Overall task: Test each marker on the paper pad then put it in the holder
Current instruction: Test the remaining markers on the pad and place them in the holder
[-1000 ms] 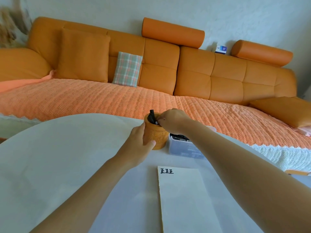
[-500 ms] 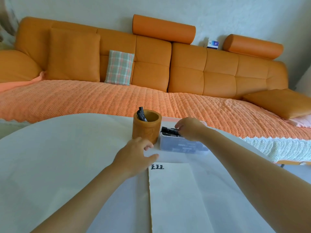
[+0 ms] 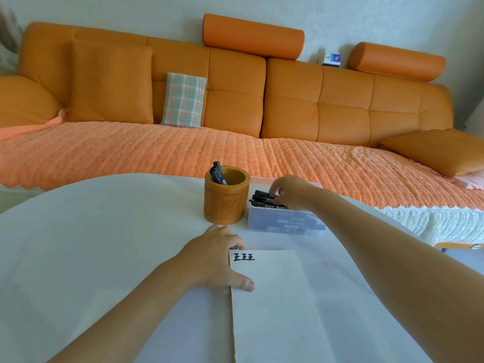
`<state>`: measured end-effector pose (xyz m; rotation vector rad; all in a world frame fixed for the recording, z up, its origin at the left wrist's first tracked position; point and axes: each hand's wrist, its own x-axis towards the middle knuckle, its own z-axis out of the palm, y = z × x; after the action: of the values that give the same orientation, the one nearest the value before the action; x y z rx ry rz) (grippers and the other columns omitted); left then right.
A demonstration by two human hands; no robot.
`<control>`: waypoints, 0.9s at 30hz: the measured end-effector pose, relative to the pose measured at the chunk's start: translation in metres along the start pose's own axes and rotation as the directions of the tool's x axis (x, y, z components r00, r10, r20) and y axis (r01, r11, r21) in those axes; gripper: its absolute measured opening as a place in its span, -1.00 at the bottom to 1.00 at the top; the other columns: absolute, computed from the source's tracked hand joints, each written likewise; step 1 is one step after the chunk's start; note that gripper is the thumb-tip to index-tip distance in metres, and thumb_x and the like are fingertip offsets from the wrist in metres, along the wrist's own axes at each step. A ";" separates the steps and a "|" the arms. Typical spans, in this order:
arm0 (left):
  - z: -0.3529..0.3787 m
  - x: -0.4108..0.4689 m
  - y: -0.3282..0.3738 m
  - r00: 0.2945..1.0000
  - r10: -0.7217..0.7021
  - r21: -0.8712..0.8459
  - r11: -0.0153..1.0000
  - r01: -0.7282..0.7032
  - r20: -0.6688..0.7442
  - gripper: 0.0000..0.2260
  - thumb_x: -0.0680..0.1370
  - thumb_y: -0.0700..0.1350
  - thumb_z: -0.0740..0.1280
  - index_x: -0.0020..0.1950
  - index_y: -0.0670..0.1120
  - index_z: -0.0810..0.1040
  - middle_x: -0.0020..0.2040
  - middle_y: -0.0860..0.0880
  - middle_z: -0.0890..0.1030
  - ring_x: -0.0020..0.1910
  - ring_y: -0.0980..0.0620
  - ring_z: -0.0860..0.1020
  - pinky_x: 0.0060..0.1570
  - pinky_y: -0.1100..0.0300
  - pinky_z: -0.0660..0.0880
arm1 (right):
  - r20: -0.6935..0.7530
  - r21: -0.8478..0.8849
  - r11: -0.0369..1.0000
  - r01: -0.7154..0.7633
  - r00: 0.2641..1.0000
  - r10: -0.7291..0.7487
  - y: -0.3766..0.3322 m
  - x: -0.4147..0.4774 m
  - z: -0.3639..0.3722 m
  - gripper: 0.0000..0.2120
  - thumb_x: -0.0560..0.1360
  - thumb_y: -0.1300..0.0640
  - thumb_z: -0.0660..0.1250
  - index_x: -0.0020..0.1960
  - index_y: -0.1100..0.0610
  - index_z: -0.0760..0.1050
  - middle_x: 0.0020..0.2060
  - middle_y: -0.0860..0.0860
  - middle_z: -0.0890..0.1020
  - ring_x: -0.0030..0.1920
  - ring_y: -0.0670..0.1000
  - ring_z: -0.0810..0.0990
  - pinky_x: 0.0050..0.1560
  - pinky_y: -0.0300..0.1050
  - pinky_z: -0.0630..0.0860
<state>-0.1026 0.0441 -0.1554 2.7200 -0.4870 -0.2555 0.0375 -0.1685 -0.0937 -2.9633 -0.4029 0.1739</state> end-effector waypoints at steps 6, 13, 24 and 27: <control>-0.002 -0.001 0.001 1.000 -0.004 -0.016 1.000 0.004 0.007 -0.32 0.27 0.45 0.40 0.31 0.23 0.38 0.10 0.19 0.41 0.15 0.15 0.39 0.06 0.24 0.51 | -0.286 -0.047 0.995 0.085 0.953 -0.095 -0.010 -0.033 -0.004 -0.71 0.67 -0.03 0.11 0.34 -0.11 0.47 0.05 -0.03 0.51 -0.07 0.03 0.51 -0.09 0.02 0.53; 0.001 -0.004 0.003 0.992 -0.039 -0.174 0.985 0.017 -0.124 -0.52 0.42 0.34 0.36 0.28 0.22 0.43 0.14 0.20 0.41 0.18 0.20 0.34 0.18 0.15 0.43 | -0.327 0.489 0.842 0.229 0.943 -0.066 -0.033 -0.103 0.015 -0.77 0.62 0.15 0.20 0.12 -0.08 0.58 -0.18 -0.01 0.56 -0.19 0.01 0.54 -0.19 -0.03 0.46; 0.004 -0.002 0.012 0.913 0.017 -0.282 0.949 -0.144 -0.409 -0.72 0.47 0.14 0.44 0.17 0.20 0.54 -0.08 0.28 0.55 -0.01 0.20 0.48 -0.08 0.23 0.48 | 0.037 0.970 0.234 -0.067 0.991 0.128 -0.032 -0.127 0.057 -0.85 0.55 0.21 0.39 0.09 0.23 0.58 -0.07 0.07 0.74 -0.15 0.06 0.71 -0.15 -0.06 0.55; 0.005 0.001 0.008 0.903 -0.023 -0.266 0.959 -0.102 -0.428 -0.93 0.52 0.06 0.40 0.00 0.16 0.60 -0.17 0.27 0.57 -0.11 0.18 0.47 -0.20 0.23 0.41 | 0.091 0.977 0.178 -0.115 0.987 0.136 -0.034 -0.124 0.063 -0.82 0.55 0.20 0.41 0.11 0.25 0.57 -0.07 0.09 0.74 -0.20 0.07 0.70 -0.21 -0.07 0.57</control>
<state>-0.1055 0.0355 -0.1576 2.3811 -0.3457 0.2653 -0.0978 -0.1621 -0.1381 -1.6218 0.0337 0.2861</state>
